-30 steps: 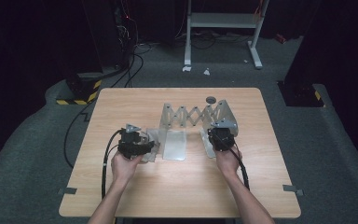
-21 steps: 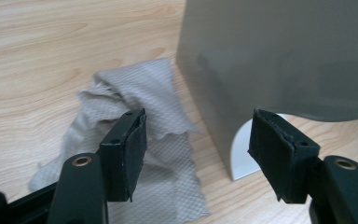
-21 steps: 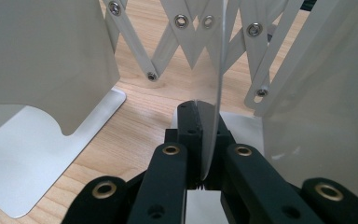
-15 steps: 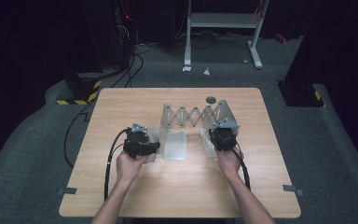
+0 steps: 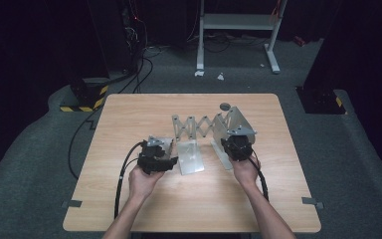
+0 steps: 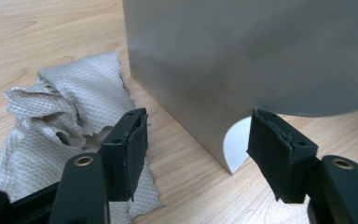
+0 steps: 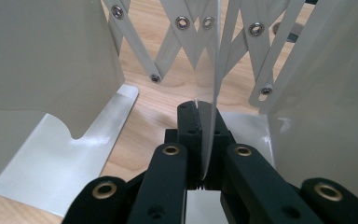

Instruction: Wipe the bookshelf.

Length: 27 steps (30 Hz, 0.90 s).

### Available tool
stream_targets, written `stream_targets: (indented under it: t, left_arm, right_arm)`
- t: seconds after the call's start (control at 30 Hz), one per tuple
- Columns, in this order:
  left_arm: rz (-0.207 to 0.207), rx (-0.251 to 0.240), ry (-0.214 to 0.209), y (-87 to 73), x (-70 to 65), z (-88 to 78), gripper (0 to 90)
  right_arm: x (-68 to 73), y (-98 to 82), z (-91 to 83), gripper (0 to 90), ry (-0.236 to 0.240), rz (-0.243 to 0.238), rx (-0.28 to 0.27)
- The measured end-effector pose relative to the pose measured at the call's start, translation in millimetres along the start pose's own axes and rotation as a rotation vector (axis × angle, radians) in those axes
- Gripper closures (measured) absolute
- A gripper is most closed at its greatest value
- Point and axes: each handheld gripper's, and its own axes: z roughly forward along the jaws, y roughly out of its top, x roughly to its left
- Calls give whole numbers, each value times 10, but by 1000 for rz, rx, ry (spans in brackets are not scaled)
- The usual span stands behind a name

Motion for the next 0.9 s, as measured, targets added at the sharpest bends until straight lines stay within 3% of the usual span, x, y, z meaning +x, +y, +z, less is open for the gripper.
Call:
stream_targets:
  t: [0.27,0.5,0.73,0.9]
  left_arm:
    - [-7,13,17,-4,71,43,365]
    - [-87,14,87,23,298,41,380]
    - [-115,-10,137,194,486,52,377]
    - [-133,-18,141,325,574,103,367]
  right_arm:
    - [37,-15,-14,894,25,-29,4]
    - [39,-51,-48,896,51,-45,3]
    - [47,-88,-82,895,71,-59,1]
    - [54,-114,-88,888,78,-68,-4]
